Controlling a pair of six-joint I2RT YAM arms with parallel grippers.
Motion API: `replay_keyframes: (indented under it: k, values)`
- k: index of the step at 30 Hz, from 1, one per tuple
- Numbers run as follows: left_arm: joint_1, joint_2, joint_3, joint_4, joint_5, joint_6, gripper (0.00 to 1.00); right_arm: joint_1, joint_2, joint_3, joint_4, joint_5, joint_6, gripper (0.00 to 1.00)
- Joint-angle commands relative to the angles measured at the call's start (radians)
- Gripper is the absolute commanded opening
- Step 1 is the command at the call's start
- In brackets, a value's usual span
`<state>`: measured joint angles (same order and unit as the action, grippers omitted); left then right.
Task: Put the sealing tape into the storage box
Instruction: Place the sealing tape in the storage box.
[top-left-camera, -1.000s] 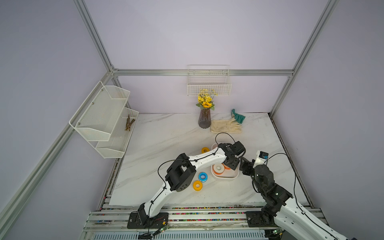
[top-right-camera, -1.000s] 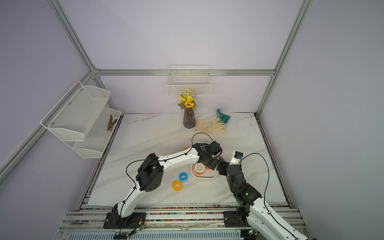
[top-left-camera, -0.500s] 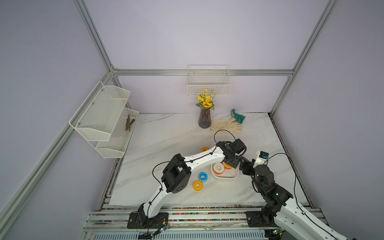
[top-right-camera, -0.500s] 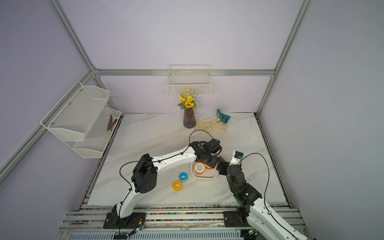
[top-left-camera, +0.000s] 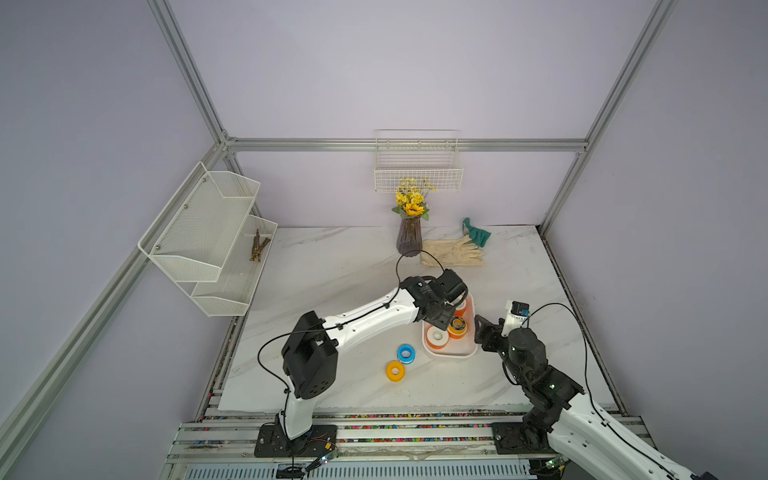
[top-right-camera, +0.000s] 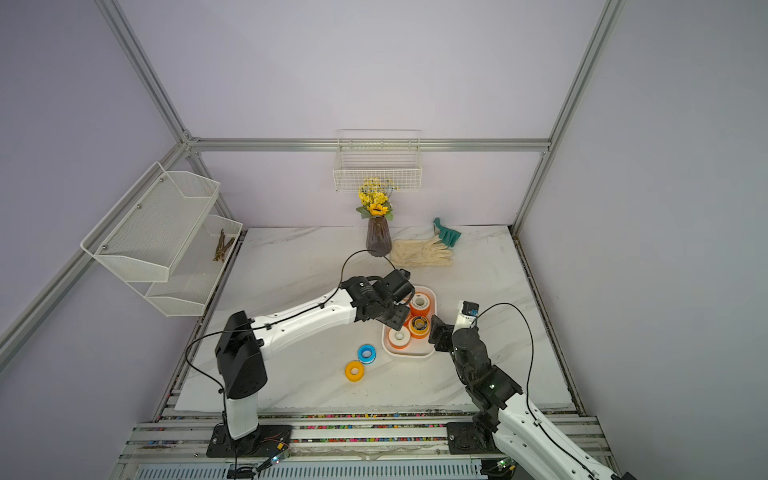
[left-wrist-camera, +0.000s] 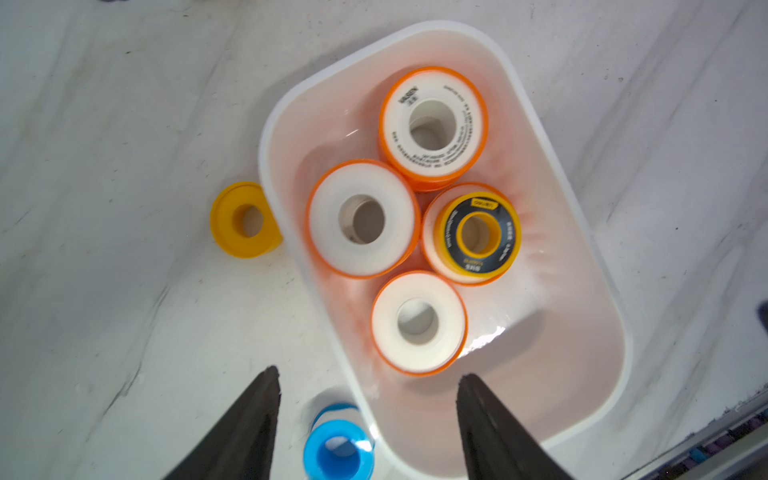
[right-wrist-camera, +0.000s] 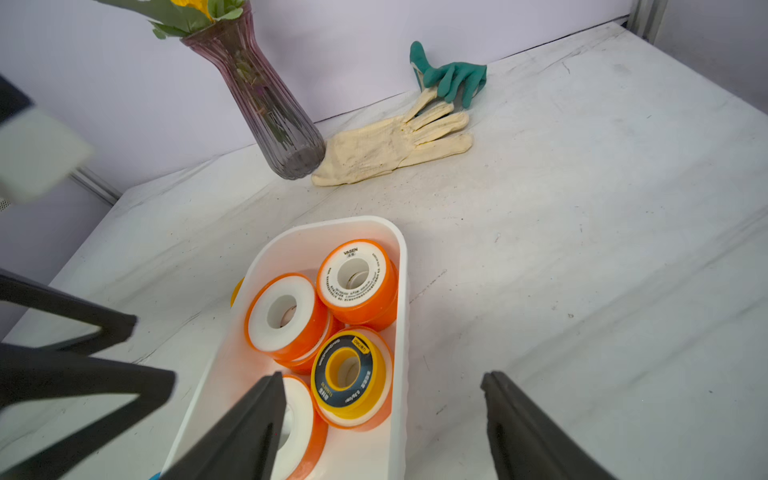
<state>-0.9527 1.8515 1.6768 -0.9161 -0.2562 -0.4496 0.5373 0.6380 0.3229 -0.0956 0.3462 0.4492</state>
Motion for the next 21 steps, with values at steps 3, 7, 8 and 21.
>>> replay_keyframes:
  k: [3,7,8,21]
  values:
    - [0.062,-0.290,-0.221,-0.021,-0.094,-0.052,0.66,-0.001,0.129,0.132,0.055,-0.175,-0.085,0.81]
    - [0.128,-0.504,-0.388,-0.053,-0.128,-0.083,0.66,0.002,0.300,0.279,0.018,-0.259,-0.122,0.81]
    - [0.144,-0.557,-0.427,-0.062,-0.139,-0.089,0.66,0.004,0.350,0.326,0.004,-0.283,-0.131,0.81]
    - [0.287,-0.915,-0.663,-0.134,-0.170,-0.064,0.67,0.088,1.096,1.079,-0.445,-0.433,-0.306,0.80]
